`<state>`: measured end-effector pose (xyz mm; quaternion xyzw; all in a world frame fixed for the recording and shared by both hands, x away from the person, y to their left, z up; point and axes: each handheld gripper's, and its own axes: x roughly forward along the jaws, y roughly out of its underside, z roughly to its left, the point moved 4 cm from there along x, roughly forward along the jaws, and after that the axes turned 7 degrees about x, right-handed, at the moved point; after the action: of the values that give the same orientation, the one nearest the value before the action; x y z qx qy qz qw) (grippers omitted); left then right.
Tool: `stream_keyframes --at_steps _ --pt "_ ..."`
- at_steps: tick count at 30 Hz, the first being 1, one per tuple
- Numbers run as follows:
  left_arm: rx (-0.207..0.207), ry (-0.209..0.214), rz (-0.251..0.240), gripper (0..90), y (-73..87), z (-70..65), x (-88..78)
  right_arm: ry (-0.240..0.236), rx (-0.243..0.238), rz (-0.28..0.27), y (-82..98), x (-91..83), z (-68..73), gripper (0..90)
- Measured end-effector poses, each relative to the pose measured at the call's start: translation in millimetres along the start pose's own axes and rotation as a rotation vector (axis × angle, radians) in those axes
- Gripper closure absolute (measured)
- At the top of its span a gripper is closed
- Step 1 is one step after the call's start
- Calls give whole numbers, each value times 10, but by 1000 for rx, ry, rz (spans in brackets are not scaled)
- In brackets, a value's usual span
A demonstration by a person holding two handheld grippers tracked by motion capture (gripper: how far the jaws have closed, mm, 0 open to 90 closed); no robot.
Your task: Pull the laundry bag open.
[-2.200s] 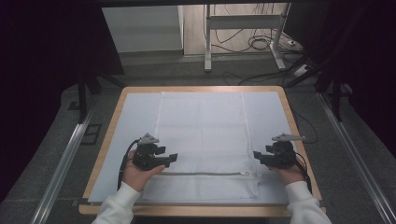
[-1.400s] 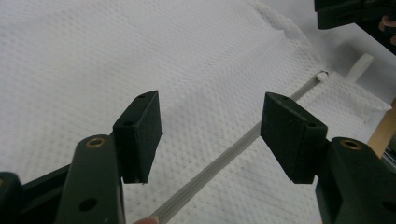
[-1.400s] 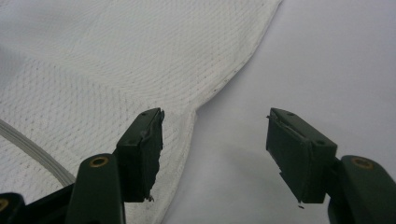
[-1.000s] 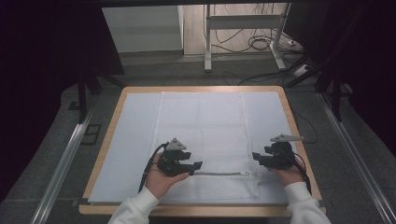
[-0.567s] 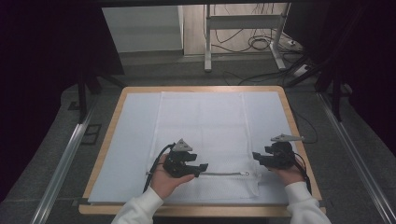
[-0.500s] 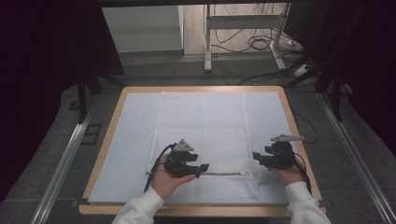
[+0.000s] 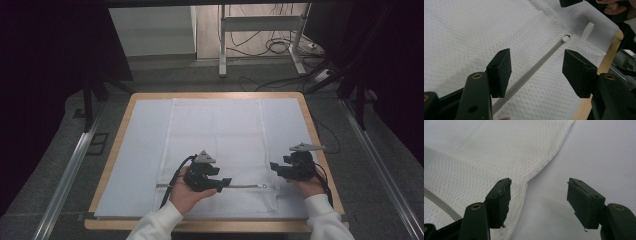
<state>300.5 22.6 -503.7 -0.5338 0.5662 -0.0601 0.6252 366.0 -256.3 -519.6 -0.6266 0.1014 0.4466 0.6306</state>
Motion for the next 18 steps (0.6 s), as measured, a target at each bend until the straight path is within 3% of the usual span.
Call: stream_keyframes --at_steps 18 --pt "13 60 26 429 -148 -238 270 9 10 -9 -7 -32 -34 344"
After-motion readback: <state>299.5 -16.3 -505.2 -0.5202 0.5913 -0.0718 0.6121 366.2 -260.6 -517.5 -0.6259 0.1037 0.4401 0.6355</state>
